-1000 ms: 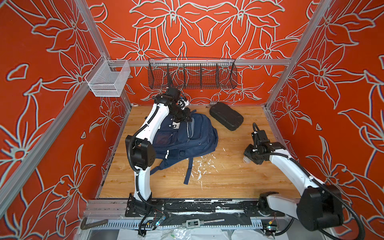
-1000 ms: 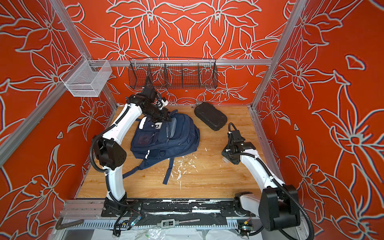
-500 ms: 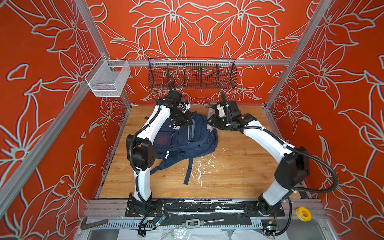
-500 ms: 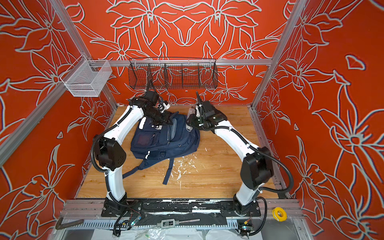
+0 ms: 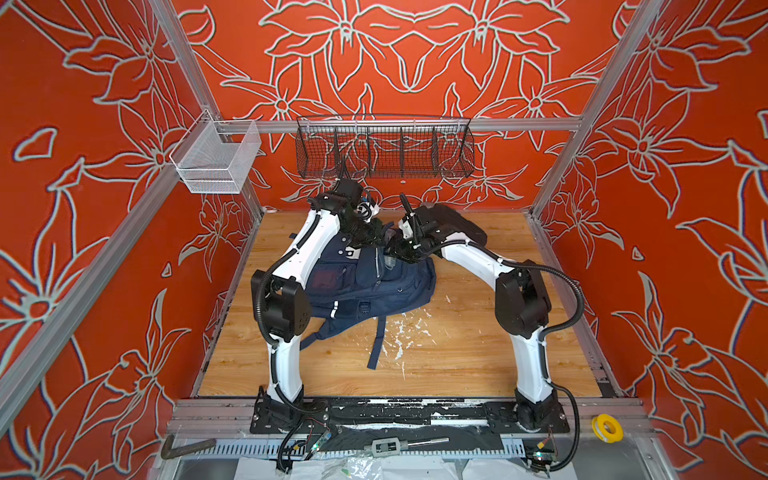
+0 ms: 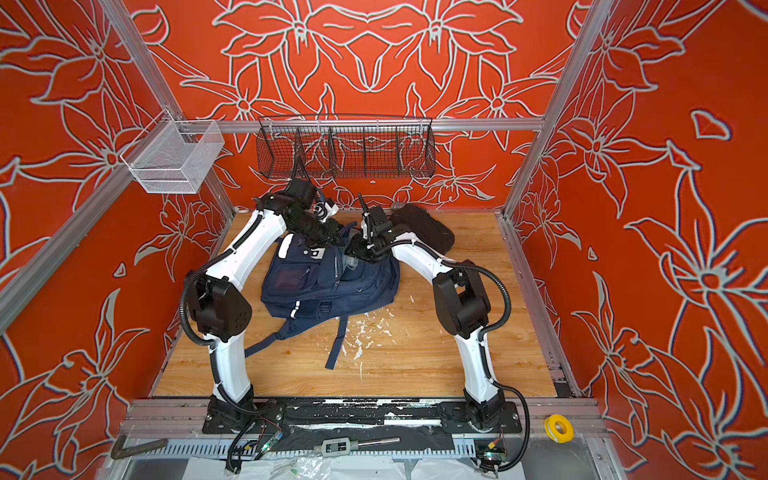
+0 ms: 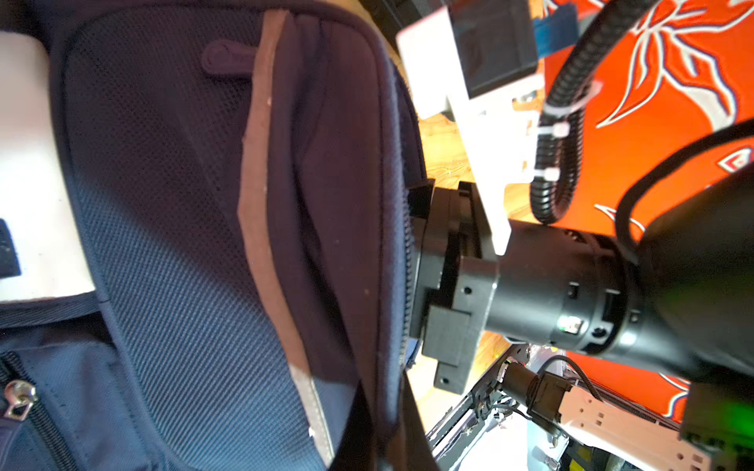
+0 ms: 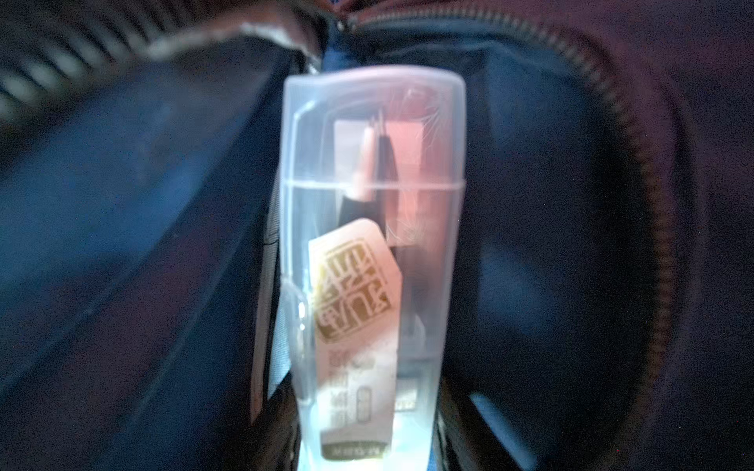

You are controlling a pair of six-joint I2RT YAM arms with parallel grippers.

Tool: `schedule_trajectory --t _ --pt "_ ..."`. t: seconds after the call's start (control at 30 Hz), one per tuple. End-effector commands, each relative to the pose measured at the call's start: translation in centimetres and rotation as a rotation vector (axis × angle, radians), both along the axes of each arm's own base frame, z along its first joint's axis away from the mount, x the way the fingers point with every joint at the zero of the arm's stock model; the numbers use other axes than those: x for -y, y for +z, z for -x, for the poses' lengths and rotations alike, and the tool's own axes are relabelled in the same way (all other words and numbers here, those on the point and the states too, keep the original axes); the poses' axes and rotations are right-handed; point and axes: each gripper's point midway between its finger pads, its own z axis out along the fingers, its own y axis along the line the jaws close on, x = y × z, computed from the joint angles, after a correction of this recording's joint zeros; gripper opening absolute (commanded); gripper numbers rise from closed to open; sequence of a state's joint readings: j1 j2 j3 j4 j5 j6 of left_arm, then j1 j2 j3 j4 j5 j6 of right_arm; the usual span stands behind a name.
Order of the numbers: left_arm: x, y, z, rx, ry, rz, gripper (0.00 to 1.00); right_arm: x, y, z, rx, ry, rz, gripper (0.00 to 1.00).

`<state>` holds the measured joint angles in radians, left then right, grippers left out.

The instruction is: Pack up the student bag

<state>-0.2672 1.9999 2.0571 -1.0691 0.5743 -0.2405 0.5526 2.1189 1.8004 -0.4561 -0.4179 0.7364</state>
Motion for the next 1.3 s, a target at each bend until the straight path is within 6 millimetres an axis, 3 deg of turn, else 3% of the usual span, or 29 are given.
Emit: schedule_trajectory --t 0.0,0.1,0.23,0.3,0.33,0.47,0.73,0.87,0.97,1.13,1.17,1.2,1.27 --pt "1.2 5.9 0.2 0.131 -0.044 0.120 0.00 -2.0 -0.8 1.1 -0.043 0.024 -0.001 0.38" --pt "1.1 5.6 0.1 0.123 -0.042 0.109 0.00 -1.7 -0.6 1.5 -0.024 0.037 0.089 0.45" --pt "0.7 5.2 -0.1 0.126 -0.028 0.077 0.00 1.7 0.3 1.6 0.047 -0.019 0.241 0.78" --pt "0.6 5.2 -0.1 0.131 -0.026 0.067 0.00 2.4 0.9 1.7 0.065 -0.022 0.262 0.94" --pt "0.5 5.2 -0.2 0.133 -0.023 0.067 0.00 2.5 1.2 1.7 0.074 -0.017 0.263 0.97" --pt "0.5 5.1 -0.2 0.132 -0.020 0.066 0.00 3.0 3.1 2.0 0.126 -0.023 0.247 0.97" --pt "0.3 4.4 -0.4 0.147 -0.001 0.058 0.00 5.8 7.6 2.8 0.333 -0.036 0.265 0.97" --pt "1.0 5.2 -0.4 0.164 -0.020 0.103 0.00 8.2 7.0 2.8 0.327 -0.052 0.307 0.97" --pt "1.2 5.7 -0.3 0.199 -0.025 0.120 0.00 9.5 6.2 2.3 0.288 -0.095 0.195 0.95" --pt "2.8 4.5 -0.1 0.194 -0.061 0.111 0.00 10.6 9.0 2.5 0.430 -0.077 0.150 0.94" --pt "3.5 4.2 0.0 0.199 -0.077 0.106 0.04 11.1 9.7 2.7 0.456 -0.079 0.165 0.94" --pt "4.3 4.1 0.3 0.218 -0.108 0.100 0.17 11.6 10.3 2.9 0.488 -0.075 0.178 0.94" --pt "5.1 4.3 0.7 0.277 -0.148 0.068 0.31 12.8 11.5 3.5 0.552 -0.064 0.229 0.93"
